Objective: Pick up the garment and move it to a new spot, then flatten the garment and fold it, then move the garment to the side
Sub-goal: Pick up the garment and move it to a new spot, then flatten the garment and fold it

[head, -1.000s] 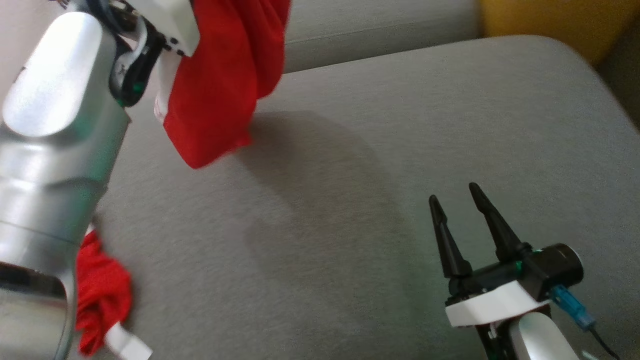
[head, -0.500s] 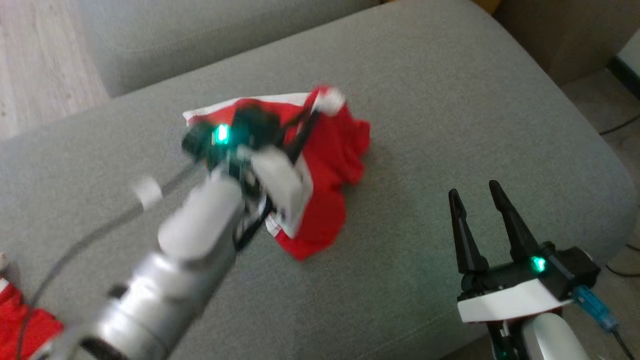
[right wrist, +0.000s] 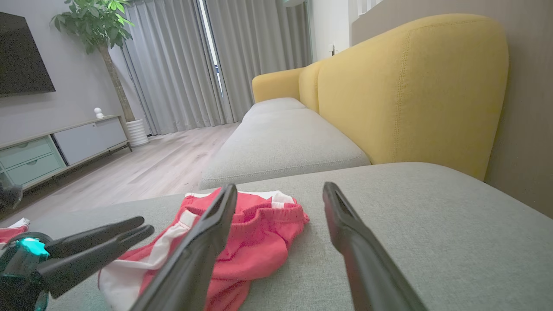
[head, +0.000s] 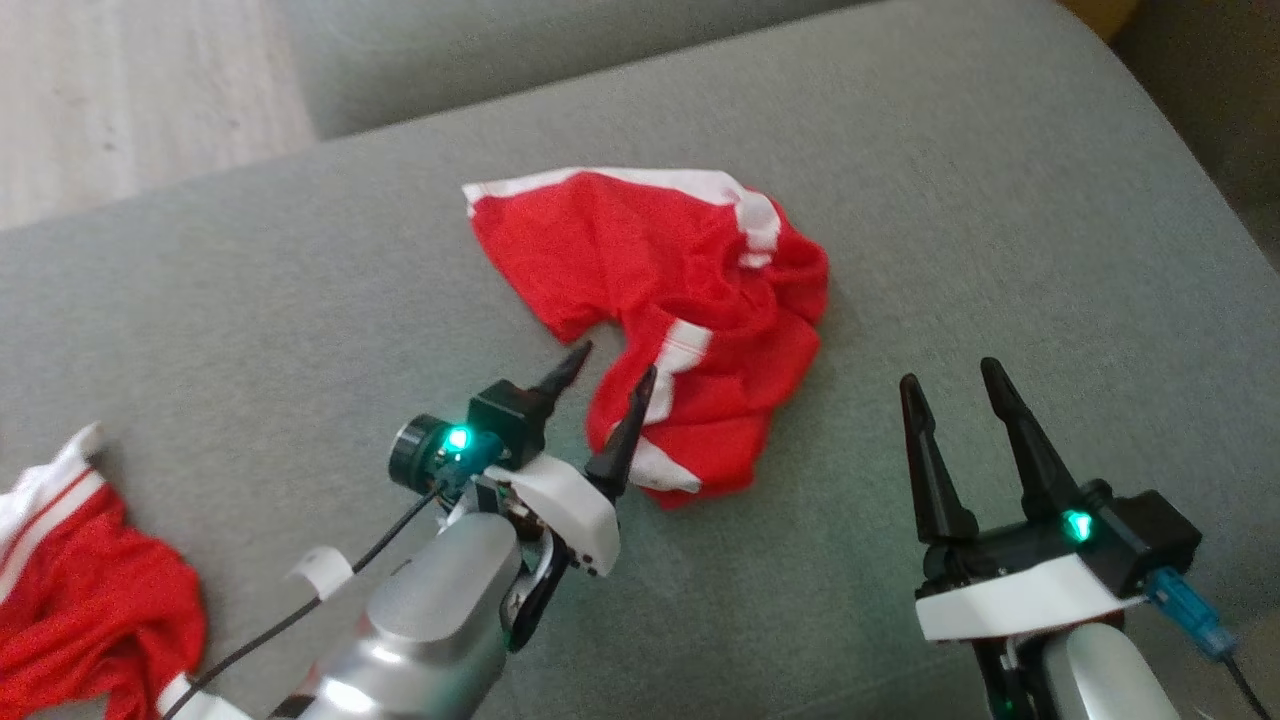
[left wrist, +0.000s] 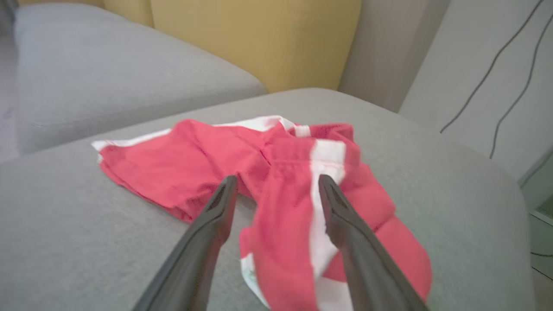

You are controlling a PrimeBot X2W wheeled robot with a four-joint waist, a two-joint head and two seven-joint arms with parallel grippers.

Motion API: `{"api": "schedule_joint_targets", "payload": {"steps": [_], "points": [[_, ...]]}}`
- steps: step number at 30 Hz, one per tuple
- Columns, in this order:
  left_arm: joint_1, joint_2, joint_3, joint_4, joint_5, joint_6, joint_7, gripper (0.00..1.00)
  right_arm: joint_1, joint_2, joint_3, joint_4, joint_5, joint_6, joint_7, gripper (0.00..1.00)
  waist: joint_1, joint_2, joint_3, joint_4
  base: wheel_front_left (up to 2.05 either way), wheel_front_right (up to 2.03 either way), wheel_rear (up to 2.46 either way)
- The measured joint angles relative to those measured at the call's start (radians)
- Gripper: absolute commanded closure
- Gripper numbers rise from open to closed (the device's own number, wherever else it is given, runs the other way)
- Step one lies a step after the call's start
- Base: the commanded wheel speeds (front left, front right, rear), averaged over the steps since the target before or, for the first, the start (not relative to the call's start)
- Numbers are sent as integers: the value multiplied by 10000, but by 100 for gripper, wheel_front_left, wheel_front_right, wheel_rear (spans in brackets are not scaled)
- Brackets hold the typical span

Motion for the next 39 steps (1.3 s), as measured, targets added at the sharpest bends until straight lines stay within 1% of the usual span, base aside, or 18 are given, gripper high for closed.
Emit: {"api": "schedule_joint_targets", "payload": {"steps": [3,5,6,8,11,13,16,20,23,25,27,28,30,31,33,34,39], "points": [[44,10,443,-291,4,349,-92,0,60,0,-71,12,-148,0,0,0,-3,0,-347,254,0,0,0],[242,100,1020,-917,73,623,-92,0,219,2,-165,73,-203,0,0,0,-3,0,-626,441,0,0,0],[398,196,1225,-1306,311,867,-94,0,337,2,-198,107,-240,0,0,0,-4,0,-750,554,0,0,0],[830,510,1557,-2044,844,1170,-96,0,612,2,-267,159,-274,0,0,0,-5,0,-973,807,0,0,0],[1859,918,2155,-3053,1256,1411,-111,0,839,4,-360,215,-257,0,0,0,-4,0,-1285,1160,0,0,0],[2710,1085,2673,-3753,1465,1615,-121,0,868,4,-479,215,-249,0,0,0,-5,0,-1469,1409,0,0,0],[3880,1210,3517,-4815,1868,1879,-121,0,945,4,-631,196,-249,0,0,0,-4,0,-1688,1793,0,0,0],[5323,1254,4579,-6126,2485,2036,-121,0,1347,13,-669,224,-251,0,0,0,-4,0,-1959,2178,0,0,0],[6476,1093,5419,-7010,2805,2025,-121,0,1492,17,-685,238,-272,0,0,0,-4,0,-2152,2310,0,0,0],[7154,899,5942,-7524,3066,1896,-121,0,1509,19,-708,240,-284,0,0,0,-5,1,-2275,2358,0,0,0],[7726,736,6263,-7881,3411,1687,-123,0,1622,19,-717,242,-284,0,0,0,-3,0,-2399,2385,0,0,0],[7970,654,6395,-7969,3574,1664,-123,0,1727,21,-715,255,-284,0,0,0,-3,0,-2461,2391,0,0,0],[8445,560,6535,-8067,3858,1407,-123,0,1968,25,-723,299,-284,0,0,0,-4,0,-2590,2399,0,0,0],[8445,560,6535,-8067,3858,1407,-123,0,1968,25,-723,299,-284,0,0,0,-4,0,-2590,2399,0,0,0],[8857,504,6577,-8061,4240,1333,-121,0,2187,27,-731,336,-282,0,0,0,-3,1,-2720,2411,0,0,0],[9173,341,6782,-8063,4270,1315,-121,0,2334,29,-736,362,-282,0,0,0,-4,1,-2844,2428,0,0,0],[9299,222,7008,-8059,4566,1053,-121,0,2445,31,-750,426,-251,0,0,0,-3,0,-2987,2435,0,0,0]]}}
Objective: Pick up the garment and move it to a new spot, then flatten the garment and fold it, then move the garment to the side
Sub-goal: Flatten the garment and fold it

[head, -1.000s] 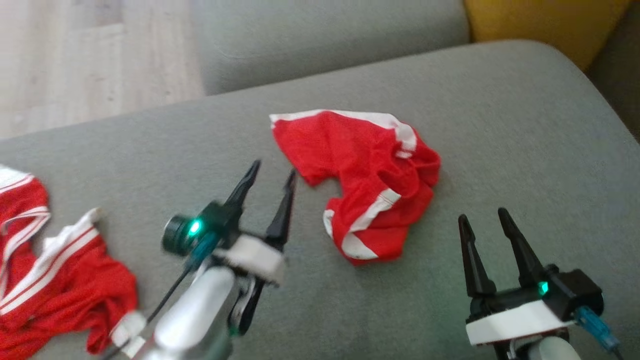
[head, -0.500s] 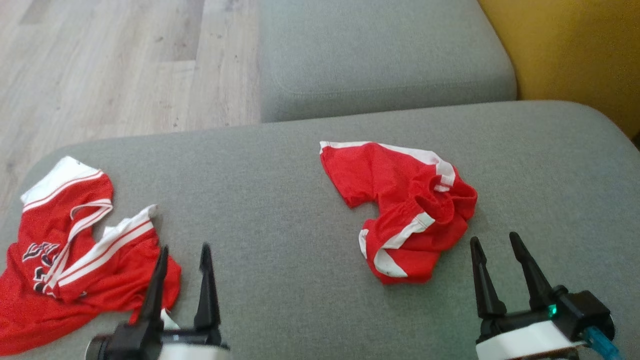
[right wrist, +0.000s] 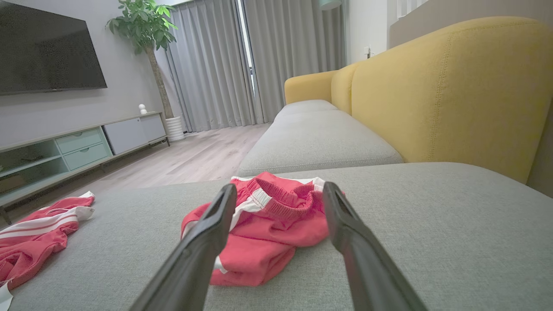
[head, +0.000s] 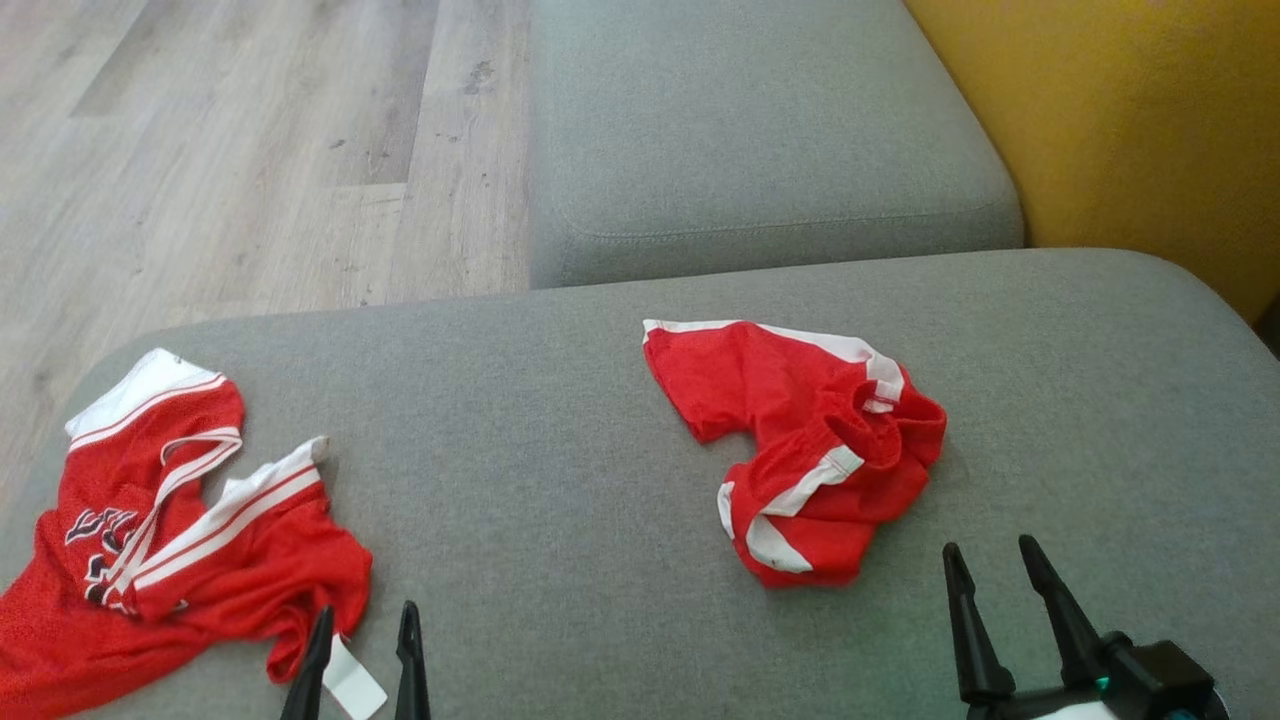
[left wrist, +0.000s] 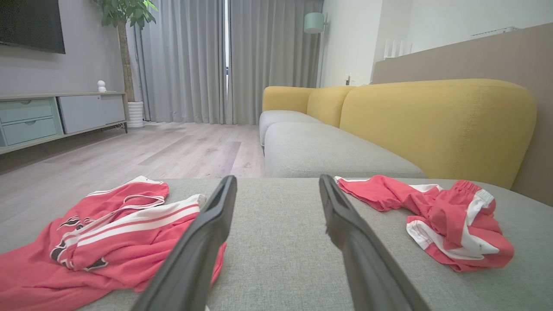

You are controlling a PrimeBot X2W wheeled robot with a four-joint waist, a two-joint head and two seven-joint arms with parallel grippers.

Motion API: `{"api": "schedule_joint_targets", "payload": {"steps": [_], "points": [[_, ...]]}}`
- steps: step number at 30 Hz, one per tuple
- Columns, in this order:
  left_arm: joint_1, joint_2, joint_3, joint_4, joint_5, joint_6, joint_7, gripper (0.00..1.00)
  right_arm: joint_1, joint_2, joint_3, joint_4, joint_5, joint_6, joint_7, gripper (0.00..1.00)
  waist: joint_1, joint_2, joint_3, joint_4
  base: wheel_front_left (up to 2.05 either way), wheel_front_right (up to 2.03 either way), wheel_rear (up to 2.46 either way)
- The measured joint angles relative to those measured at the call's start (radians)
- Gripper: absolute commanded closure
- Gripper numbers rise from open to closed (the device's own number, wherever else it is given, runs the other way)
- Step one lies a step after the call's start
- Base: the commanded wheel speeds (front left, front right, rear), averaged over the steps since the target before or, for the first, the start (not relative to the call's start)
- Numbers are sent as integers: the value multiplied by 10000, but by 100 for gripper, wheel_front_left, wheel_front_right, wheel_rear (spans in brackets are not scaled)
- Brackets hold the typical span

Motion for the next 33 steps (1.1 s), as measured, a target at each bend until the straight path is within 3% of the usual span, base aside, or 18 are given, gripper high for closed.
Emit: {"api": "schedule_joint_targets", "payload": {"steps": [6,25,33], "points": [[-14,-81,75,128,105,-309,0,0,7,2,-56,40,17,0,0,0,1,0,-60,20,0,0,0],[-37,-130,58,591,420,-437,0,0,18,4,-67,144,105,0,0,0,1,0,-1,12,0,0,0],[-779,-136,-529,598,466,-616,0,0,3,4,119,140,104,0,0,0,1,0,432,-315,0,0,0]]}}
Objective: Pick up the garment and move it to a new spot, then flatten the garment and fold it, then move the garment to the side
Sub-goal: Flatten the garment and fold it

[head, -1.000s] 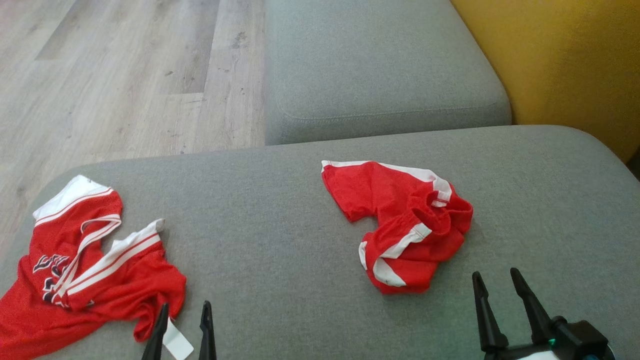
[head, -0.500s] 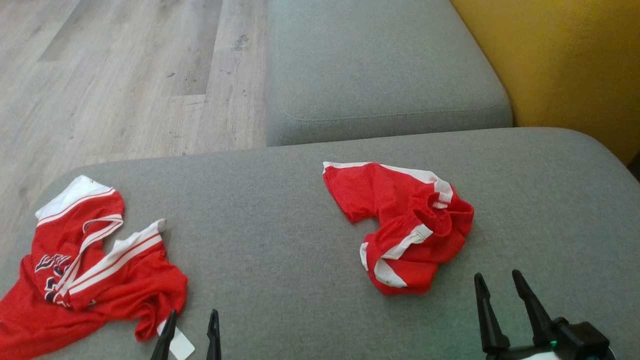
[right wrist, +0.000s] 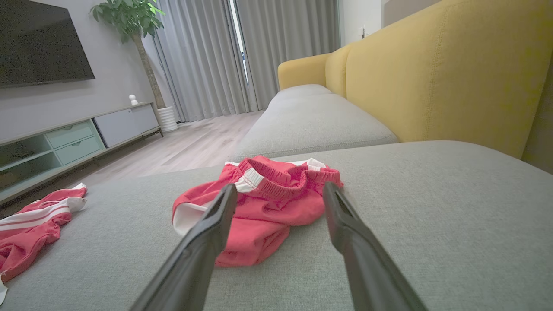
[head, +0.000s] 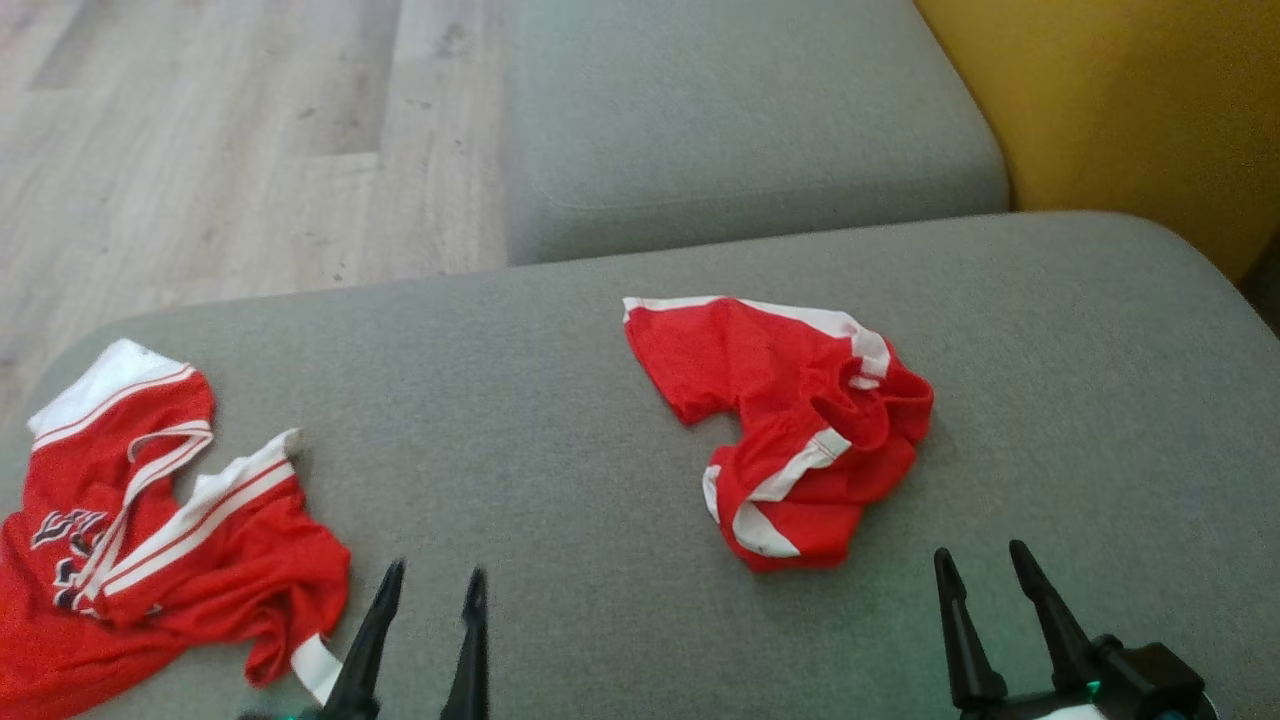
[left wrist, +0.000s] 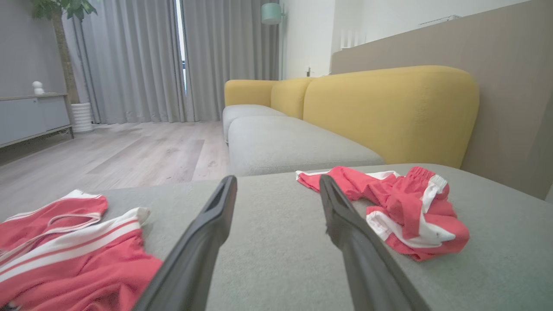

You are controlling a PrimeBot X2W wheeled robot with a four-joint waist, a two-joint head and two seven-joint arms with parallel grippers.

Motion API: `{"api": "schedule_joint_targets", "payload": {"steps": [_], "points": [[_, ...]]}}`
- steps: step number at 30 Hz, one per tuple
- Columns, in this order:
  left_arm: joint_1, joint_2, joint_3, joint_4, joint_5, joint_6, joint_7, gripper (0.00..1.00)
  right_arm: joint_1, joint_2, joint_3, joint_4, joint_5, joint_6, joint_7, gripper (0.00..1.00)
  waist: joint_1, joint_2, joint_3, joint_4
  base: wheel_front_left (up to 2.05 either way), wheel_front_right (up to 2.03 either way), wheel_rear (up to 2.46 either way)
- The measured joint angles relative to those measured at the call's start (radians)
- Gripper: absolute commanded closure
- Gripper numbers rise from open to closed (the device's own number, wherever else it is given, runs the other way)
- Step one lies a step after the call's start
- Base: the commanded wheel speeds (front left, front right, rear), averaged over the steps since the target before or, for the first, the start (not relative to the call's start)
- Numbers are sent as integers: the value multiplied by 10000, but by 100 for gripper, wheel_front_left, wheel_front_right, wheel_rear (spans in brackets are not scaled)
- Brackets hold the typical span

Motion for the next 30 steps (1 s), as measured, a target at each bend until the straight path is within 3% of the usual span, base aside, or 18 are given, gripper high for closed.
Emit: {"api": "schedule_joint_targets", "payload": {"steps": [9,13,20,30], "points": [[-2380,-36,-1528,1108,-67,-529,-2,0,-279,0,215,-15,-25,0,0,0,1,0,664,-746,0,0,0],[-4012,-52,-2661,2272,616,-853,44,0,-549,0,303,-29,-128,0,0,0,1,0,1045,-1098,0,0,0],[-7276,-96,-4974,3952,1522,-1149,1590,0,-969,0,506,-48,-190,0,0,0,3,0,1911,-1635,0,0,0],[-9865,-123,-7509,5542,1509,-1223,3565,0,-1396,0,834,-58,-86,0,0,0,2,0,2842,-2248,0,0,0]]}}
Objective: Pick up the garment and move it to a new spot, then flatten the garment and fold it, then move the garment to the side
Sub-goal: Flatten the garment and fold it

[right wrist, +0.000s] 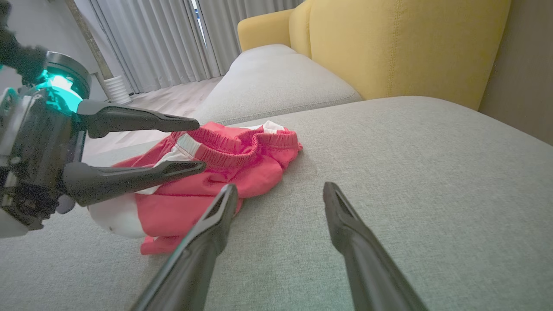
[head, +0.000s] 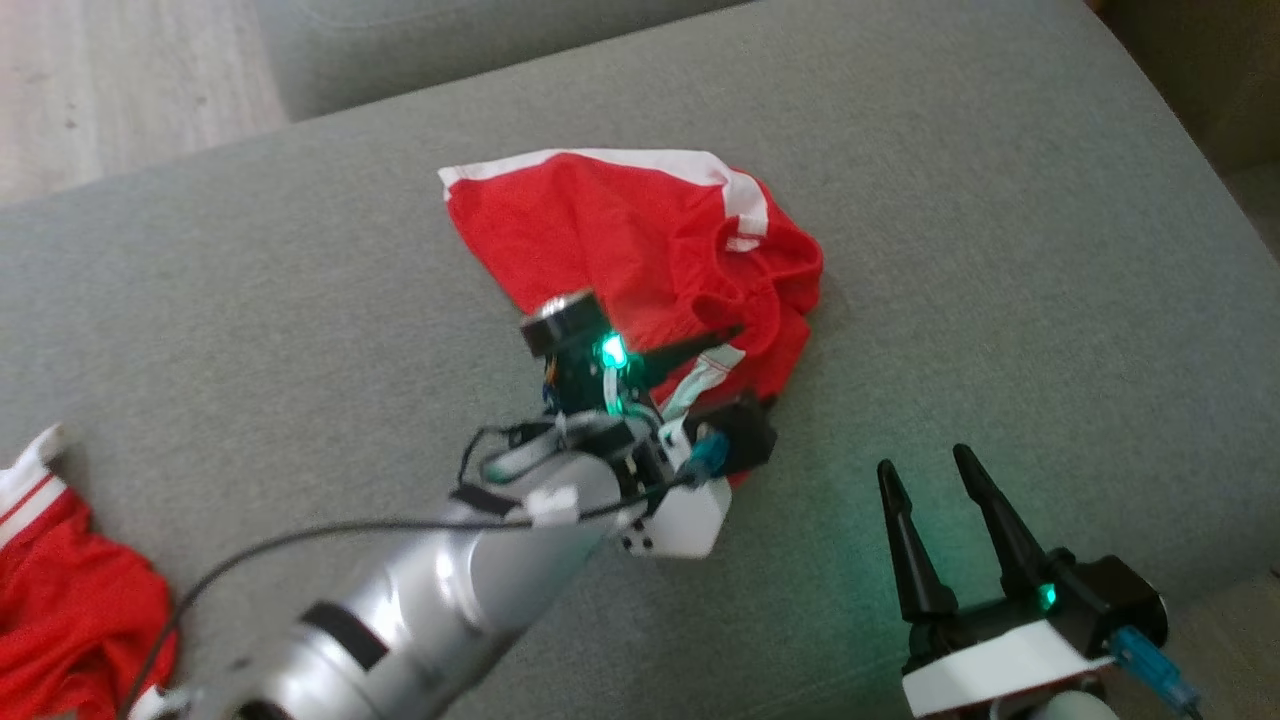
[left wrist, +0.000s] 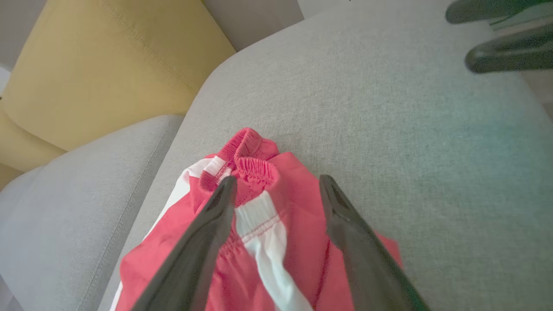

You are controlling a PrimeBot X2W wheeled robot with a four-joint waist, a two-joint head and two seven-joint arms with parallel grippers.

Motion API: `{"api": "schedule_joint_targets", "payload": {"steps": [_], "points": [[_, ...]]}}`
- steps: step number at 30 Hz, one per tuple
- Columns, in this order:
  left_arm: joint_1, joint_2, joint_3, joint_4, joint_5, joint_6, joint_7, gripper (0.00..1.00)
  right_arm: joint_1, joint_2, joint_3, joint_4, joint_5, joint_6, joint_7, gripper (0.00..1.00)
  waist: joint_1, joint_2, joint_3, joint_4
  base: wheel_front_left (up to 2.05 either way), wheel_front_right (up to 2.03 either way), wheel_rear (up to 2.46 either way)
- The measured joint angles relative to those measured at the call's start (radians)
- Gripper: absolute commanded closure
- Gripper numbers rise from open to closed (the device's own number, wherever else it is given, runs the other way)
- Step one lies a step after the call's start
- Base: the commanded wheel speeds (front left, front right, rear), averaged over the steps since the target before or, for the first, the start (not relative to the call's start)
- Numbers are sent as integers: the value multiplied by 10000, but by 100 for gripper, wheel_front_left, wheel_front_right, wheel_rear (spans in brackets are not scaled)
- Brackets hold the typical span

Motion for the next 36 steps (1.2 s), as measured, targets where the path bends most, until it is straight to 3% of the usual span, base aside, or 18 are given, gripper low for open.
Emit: {"api": "schedule_joint_targets", "payload": {"steps": [10,12,13,19,22,23,27,32,36], "points": [[-1279,-4,-640,796,-593,4,1912,0,-256,-2,257,27,146,0,0,0,-1,0,444,-313,0,0,0],[-1242,8,-796,867,-901,4,2148,81,-256,-2,282,31,176,0,0,0,-2,0,467,-321,0,0,0],[-1233,-4,-886,905,-1003,2,2282,100,-256,-2,280,31,176,0,0,0,-1,0,472,-310,0,0,0],[-997,13,-1143,759,-2477,2,2144,100,-257,-2,286,107,205,0,0,0,-2,0,274,-244,0,0,0],[-843,10,-1012,178,-3783,2,1375,100,-256,-2,345,165,276,0,0,0,-2,0,42,-244,0,0,0],[-826,6,-934,-238,-4847,2,1093,100,-253,-2,378,203,316,0,0,0,-2,0,-149,-265,0,0,0],[-1084,2,-809,-616,-6098,4,759,100,-230,-2,332,232,441,0,0,0,-3,0,-562,-350,0,0,0],[-2472,10,151,-646,-6740,21,182,100,-165,-4,336,261,454,0,0,0,-3,0,-1067,-489,0,0,0],[-3524,-48,974,-570,-6916,412,-197,100,184,-4,324,21,516,0,0,0,-4,0,-1459,-592,0,0,0]]}}
